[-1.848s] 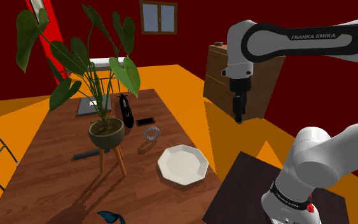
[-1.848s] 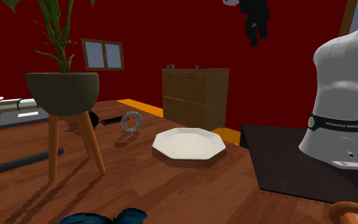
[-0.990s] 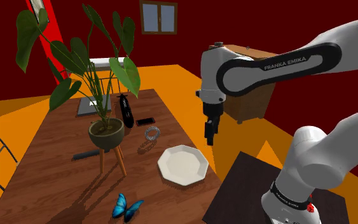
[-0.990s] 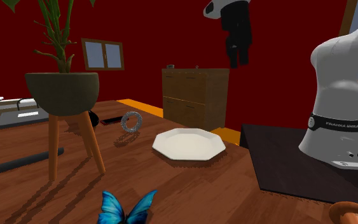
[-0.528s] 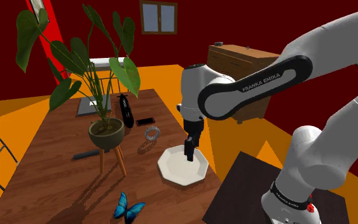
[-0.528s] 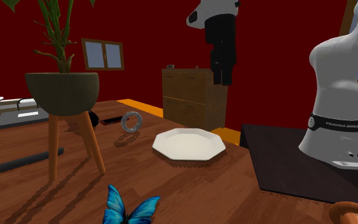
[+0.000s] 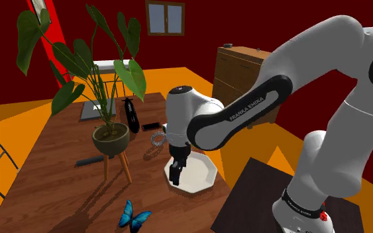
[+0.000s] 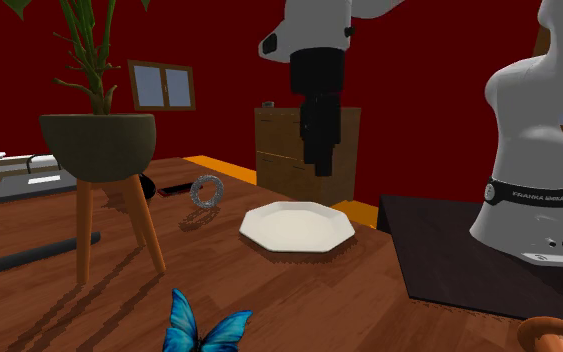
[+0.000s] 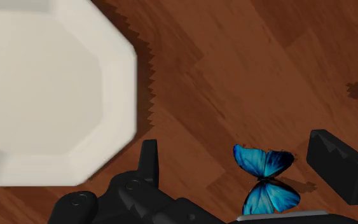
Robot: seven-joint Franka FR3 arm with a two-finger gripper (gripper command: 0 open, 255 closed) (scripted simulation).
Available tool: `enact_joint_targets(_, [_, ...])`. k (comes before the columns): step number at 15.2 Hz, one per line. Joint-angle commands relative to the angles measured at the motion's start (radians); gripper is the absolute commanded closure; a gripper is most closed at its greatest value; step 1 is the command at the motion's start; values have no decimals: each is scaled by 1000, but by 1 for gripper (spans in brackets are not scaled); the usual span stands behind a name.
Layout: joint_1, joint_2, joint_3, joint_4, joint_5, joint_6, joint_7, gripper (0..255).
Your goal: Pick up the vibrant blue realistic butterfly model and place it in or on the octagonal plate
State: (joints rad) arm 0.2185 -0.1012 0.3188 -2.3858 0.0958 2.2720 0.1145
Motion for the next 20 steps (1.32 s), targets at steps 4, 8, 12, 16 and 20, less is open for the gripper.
enact_joint_targets(4, [32, 184, 41, 109, -116, 108, 104, 0])
enact_joint_targets(8, [80, 328, 42, 217, -231, 159, 196, 0])
enact_joint_targets(12, [149, 470, 20, 346, -339, 186, 275, 0])
enact_joint_targets(16, [227, 609, -12, 494, -426, 192, 332, 0])
enact_joint_targets(20, [281, 710, -37, 605, -473, 195, 358, 0])
